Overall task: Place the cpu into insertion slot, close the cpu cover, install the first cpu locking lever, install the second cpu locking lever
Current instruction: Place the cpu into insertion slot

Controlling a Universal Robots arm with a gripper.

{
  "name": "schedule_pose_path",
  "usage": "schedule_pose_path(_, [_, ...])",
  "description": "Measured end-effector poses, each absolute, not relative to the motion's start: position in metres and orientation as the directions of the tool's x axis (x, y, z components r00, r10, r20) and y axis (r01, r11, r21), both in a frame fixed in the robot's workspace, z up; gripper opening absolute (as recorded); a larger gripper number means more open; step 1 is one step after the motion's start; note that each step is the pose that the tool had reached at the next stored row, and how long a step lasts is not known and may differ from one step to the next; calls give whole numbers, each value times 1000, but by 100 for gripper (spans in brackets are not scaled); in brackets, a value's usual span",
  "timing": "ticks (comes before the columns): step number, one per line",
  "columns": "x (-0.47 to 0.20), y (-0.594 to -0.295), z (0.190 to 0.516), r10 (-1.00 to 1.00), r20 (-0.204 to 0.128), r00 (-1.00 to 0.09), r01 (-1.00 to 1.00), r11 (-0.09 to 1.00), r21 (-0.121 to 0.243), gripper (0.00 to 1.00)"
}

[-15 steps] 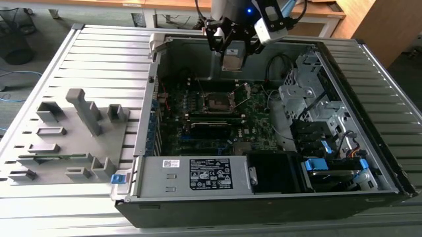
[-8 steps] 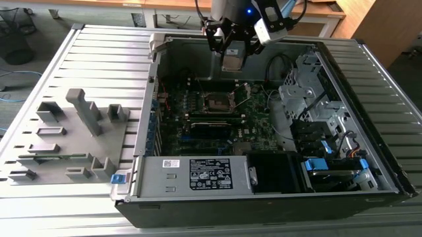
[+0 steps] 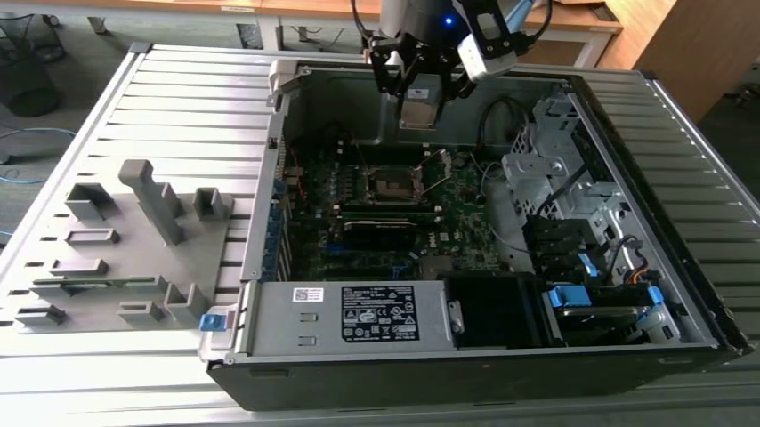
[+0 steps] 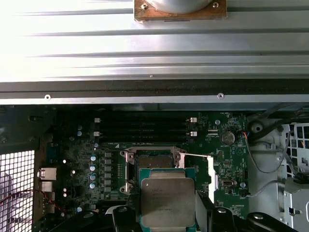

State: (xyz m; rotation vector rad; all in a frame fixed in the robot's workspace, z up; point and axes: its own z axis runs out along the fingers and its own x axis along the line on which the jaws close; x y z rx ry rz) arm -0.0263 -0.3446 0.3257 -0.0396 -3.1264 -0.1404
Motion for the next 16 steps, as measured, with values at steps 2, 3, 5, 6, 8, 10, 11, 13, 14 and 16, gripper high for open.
schedule_pose_path(2, [-26, -345, 326, 25, 13, -1000, 26, 996, 90, 54])
schedule_pose_path(3, [-26, -345, 326, 25, 13, -1000, 26, 996, 90, 54])
schedule_pose_path(5, [-26, -345, 325, 25, 13, -1000, 26, 996, 90, 54])
schedule_pose_path(6, [-26, -345, 324, 25, 12, -1000, 26, 996, 90, 54])
schedule_pose_path(8, [-26, -345, 322, 25, 11, -1000, 26, 996, 90, 54])
schedule_pose_path(10, [-27, -345, 319, 25, 8, -1000, 25, 996, 90, 54])
schedule_pose_path(11, [-27, -345, 318, 25, 7, -1000, 25, 996, 90, 54])
schedule_pose_path(13, [-27, -345, 315, 25, 4, -1000, 25, 996, 90, 54])
schedule_pose_path(14, [-27, -345, 314, 25, 3, -1000, 25, 996, 90, 54])
schedule_pose_path(16, [-27, -345, 312, 25, 2, -1000, 25, 996, 90, 54])
